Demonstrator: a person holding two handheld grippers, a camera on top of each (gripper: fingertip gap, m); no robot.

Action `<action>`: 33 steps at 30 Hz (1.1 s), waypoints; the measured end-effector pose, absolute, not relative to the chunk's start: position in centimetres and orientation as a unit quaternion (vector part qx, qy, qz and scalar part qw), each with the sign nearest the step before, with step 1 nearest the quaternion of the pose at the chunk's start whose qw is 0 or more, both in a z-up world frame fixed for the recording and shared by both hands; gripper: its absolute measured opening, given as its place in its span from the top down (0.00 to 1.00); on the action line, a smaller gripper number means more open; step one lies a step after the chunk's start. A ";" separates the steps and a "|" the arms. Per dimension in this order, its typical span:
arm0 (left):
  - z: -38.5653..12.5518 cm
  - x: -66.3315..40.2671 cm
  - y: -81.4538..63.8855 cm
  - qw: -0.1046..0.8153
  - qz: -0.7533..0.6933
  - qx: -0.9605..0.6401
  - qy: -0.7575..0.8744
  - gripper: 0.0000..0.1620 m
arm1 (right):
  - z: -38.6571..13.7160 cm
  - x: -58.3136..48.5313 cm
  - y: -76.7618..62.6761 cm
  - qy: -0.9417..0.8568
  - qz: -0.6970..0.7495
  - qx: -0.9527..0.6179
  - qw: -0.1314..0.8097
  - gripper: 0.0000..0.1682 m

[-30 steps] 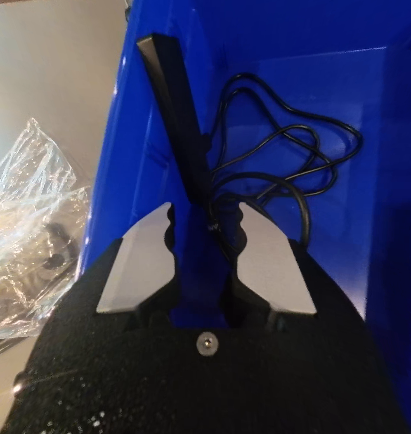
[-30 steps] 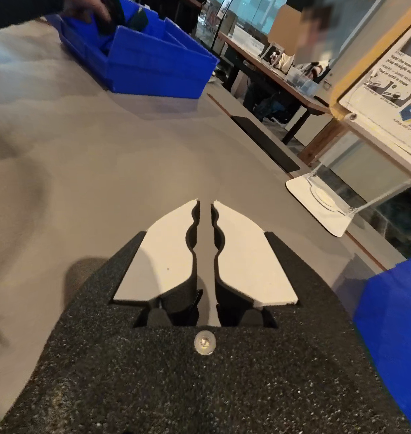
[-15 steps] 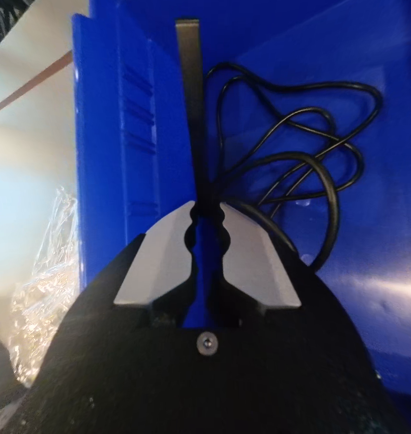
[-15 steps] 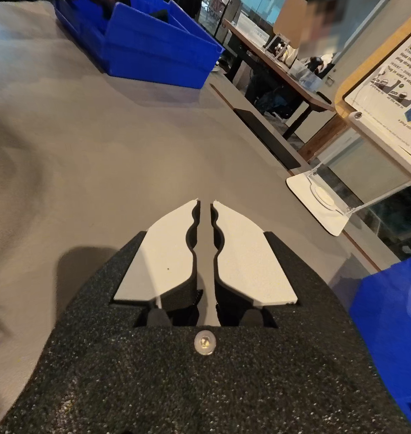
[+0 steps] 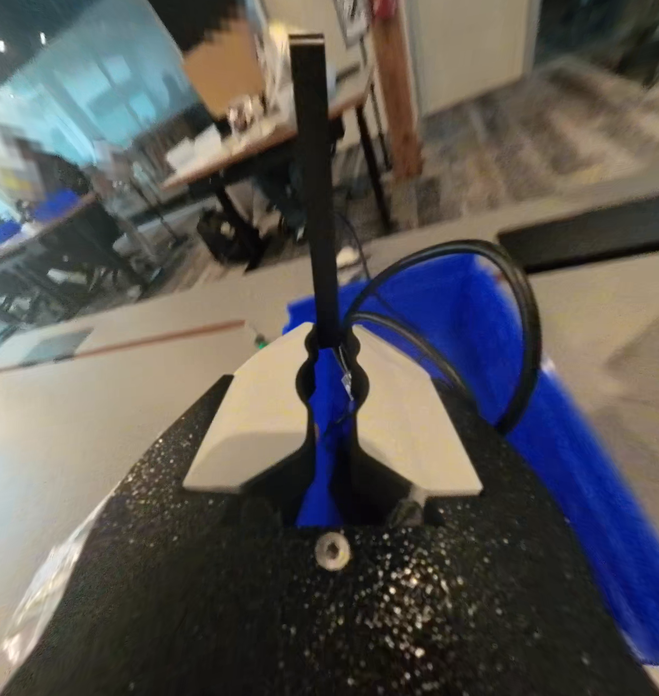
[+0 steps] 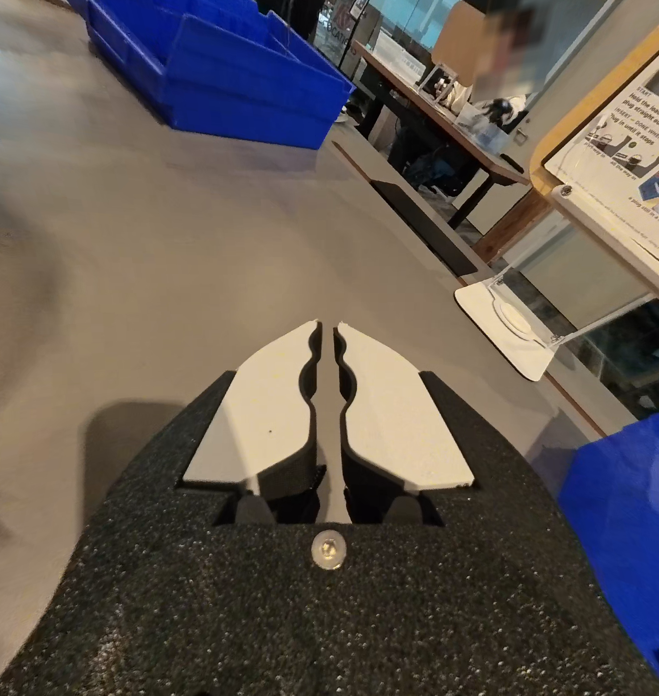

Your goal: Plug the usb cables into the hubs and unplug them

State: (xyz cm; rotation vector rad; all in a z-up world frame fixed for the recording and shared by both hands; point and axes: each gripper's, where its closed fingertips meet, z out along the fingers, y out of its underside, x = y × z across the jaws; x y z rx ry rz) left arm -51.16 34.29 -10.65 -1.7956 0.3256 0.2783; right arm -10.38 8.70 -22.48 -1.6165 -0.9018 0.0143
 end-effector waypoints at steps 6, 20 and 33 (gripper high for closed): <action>-0.5 -42.2 30.1 0.699 -0.043 -0.682 0.209 0.91 | -22.2 -10.1 8.8 -0.380 0.001 -0.696 0.609 0.97; -9.5 -16.4 20.8 0.532 -0.497 -0.599 0.334 0.91 | -19.8 -8.1 9.1 -0.289 0.043 -0.687 0.666 0.97; -14.3 -10.4 18.4 0.452 -0.559 -0.588 0.372 0.91 | -18.3 -6.4 9.1 -0.247 0.016 -0.665 0.705 0.98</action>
